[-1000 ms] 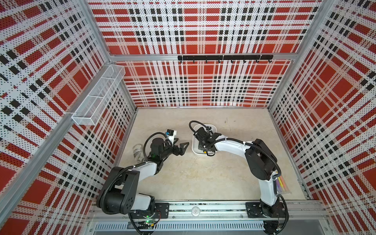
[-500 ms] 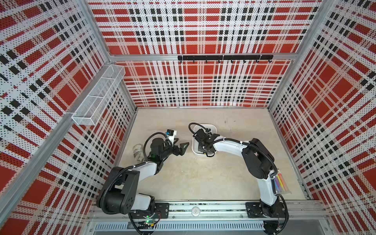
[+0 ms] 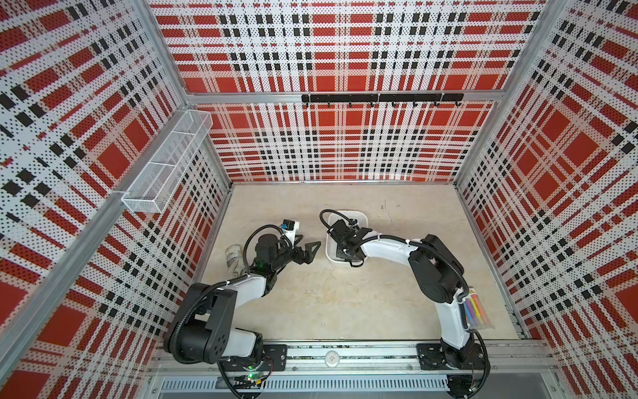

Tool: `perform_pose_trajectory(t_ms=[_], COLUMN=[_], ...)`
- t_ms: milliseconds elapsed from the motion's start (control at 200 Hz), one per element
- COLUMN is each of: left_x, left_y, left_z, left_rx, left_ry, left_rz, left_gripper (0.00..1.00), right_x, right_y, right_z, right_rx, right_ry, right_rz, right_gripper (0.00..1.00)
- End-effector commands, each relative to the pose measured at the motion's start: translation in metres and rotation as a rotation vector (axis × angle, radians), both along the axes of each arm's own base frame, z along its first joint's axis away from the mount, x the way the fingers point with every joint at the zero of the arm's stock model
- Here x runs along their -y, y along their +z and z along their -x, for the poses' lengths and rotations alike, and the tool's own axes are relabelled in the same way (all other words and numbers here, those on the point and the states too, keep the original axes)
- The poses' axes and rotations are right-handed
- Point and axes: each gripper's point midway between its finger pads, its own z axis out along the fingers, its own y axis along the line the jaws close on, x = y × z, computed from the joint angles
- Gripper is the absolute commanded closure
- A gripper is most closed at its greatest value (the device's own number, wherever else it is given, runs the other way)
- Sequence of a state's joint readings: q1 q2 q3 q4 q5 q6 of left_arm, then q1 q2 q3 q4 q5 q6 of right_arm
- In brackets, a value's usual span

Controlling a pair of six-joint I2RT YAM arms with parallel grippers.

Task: Put the screwdriver in the bin
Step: 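Lower the held screwdriver into the white bin with the right gripper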

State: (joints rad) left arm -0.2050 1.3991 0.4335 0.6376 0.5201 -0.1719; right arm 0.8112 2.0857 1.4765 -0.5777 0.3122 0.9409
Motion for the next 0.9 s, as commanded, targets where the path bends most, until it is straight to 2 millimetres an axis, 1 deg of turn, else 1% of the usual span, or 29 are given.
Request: perform_pose_trajectory(t_ms=[0, 40, 125, 200, 331, 536, 686, 897], left_x=[-0.002, -0.001, -0.001, -0.002, -0.001, -0.001, -0.001, -0.001], left_y=[0.001, 0.001, 0.002, 0.001, 0.002, 0.001, 0.001, 0.002], left_z=[0.001, 0.001, 0.001, 0.001, 0.001, 0.001, 0.001, 0.001], left_rx=[0.01, 0.011, 0.012, 0.01, 0.011, 0.009, 0.009, 0.01], left_ry=[-0.006, -0.007, -0.007, -0.007, -0.007, -0.008, -0.008, -0.008], left_rz=[0.008, 0.008, 0.008, 0.008, 0.009, 0.01, 0.009, 0.01], left_gripper=[0.02, 0.02, 0.02, 0.02, 0.02, 0.02, 0.02, 0.02], right_x=[-0.001, -0.001, -0.002, -0.001, -0.001, 0.0, 0.002, 0.003], right_y=[-0.006, -0.006, -0.007, -0.008, -0.007, -0.003, 0.004, 0.007], right_z=[-0.003, -0.004, -0.004, -0.004, -0.004, -0.005, -0.006, -0.006], right_rx=[-0.012, -0.011, -0.014, -0.016, -0.015, -0.01, 0.001, 0.005], right_ry=[-0.016, -0.016, -0.012, -0.011, -0.013, -0.014, -0.016, -0.009], right_rz=[-0.001, -0.001, 0.0, 0.001, 0.004, 0.01, 0.012, 0.02], right_gripper=[0.98, 0.95, 0.93, 0.85, 0.78, 0.74, 0.65, 0.64])
